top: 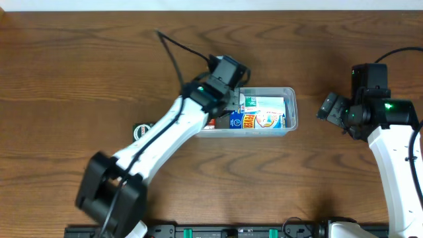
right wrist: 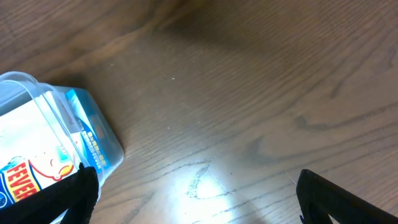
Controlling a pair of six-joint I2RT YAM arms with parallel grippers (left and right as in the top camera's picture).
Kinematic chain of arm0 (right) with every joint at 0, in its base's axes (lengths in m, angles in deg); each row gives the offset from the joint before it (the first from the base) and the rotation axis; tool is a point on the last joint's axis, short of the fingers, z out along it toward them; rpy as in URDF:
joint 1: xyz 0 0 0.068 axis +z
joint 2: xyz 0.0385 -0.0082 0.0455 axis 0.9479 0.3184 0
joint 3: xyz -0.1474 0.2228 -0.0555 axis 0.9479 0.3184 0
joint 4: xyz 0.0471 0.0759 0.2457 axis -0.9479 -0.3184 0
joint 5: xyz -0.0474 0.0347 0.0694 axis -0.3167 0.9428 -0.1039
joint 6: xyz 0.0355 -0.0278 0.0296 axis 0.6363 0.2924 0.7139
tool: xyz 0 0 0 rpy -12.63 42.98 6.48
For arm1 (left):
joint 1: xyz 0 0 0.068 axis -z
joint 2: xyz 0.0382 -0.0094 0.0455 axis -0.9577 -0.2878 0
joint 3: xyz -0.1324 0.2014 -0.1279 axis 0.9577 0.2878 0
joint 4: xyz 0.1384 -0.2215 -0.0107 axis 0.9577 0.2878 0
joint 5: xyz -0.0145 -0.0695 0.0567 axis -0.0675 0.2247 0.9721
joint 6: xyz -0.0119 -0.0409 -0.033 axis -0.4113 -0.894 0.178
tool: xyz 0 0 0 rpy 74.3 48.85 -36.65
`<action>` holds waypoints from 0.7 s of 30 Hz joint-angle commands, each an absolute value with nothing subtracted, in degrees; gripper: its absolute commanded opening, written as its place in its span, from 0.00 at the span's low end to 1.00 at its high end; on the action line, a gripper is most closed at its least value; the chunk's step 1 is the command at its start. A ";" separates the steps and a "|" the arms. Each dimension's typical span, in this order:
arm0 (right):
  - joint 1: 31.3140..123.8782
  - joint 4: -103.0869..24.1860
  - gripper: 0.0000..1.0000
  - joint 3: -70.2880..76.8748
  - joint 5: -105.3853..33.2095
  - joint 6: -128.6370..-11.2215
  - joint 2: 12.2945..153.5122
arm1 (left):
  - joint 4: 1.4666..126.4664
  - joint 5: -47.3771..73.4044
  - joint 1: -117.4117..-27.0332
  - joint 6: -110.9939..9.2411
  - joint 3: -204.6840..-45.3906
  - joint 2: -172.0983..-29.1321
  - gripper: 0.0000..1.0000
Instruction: Pack container
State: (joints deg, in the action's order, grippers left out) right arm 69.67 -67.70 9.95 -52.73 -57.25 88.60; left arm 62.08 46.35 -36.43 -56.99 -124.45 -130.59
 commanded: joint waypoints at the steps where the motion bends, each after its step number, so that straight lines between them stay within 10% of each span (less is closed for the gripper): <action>1: 69.30 -67.70 0.99 9.88 -52.91 -56.64 88.75 | 59.96 46.24 -36.02 -50.60 -124.58 -132.32 0.58; 15: 69.30 -67.70 0.99 9.88 -52.91 -56.64 88.75 | 58.99 54.72 -29.26 -37.07 -124.58 -132.71 0.57; 21: 69.30 -67.70 0.99 9.88 -52.91 -56.64 88.75 | 58.99 59.42 -25.33 -34.06 -124.58 -132.71 0.26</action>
State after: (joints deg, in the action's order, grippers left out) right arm 69.67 -67.68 9.95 -52.73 -57.25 88.62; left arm 59.08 55.02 -26.68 -37.07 -124.36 -132.69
